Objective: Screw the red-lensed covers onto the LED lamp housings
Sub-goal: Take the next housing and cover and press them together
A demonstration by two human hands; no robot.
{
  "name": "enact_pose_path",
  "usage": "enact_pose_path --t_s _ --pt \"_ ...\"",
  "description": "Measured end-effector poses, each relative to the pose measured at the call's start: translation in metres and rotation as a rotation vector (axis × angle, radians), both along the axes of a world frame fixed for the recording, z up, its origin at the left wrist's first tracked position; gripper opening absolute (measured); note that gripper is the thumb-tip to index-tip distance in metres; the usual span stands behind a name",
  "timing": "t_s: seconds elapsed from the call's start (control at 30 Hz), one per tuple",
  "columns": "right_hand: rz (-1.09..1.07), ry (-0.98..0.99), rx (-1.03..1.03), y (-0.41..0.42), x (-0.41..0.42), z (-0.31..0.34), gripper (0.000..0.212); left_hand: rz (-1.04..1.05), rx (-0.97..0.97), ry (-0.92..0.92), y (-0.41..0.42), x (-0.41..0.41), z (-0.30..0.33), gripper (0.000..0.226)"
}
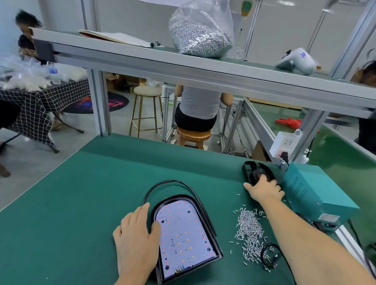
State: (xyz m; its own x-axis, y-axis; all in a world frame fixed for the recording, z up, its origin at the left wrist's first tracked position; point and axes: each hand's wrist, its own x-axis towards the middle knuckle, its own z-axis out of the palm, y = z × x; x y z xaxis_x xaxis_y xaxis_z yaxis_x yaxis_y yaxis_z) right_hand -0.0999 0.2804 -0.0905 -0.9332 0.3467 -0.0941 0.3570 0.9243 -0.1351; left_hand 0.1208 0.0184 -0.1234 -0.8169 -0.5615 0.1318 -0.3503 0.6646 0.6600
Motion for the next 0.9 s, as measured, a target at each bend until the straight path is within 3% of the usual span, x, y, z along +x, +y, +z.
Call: enact_pose_path --t_s 0.17,0.4,0.6,0.77,0.9 --pt "-0.052 0.039 -0.031 0.001 -0.002 0.003 0.078 0.003 0.006 0.013 0.001 0.000 0.000 0.051" --pt "-0.018 0.250 -0.124 -0.012 0.004 0.015 0.080 0.010 0.001 0.023 0.000 -0.002 0.000 0.049" --pt "0.139 0.298 -0.351 -0.038 0.042 0.036 0.081 0.012 -0.003 0.024 0.000 -0.002 -0.001 0.049" --pt "0.284 0.308 -0.656 -0.060 0.111 0.061 0.080 -0.002 0.000 0.021 0.001 -0.002 0.002 0.049" --pt "0.352 0.308 -0.792 -0.067 0.162 0.073 0.058 -0.001 0.047 0.066 0.000 0.001 0.001 0.056"
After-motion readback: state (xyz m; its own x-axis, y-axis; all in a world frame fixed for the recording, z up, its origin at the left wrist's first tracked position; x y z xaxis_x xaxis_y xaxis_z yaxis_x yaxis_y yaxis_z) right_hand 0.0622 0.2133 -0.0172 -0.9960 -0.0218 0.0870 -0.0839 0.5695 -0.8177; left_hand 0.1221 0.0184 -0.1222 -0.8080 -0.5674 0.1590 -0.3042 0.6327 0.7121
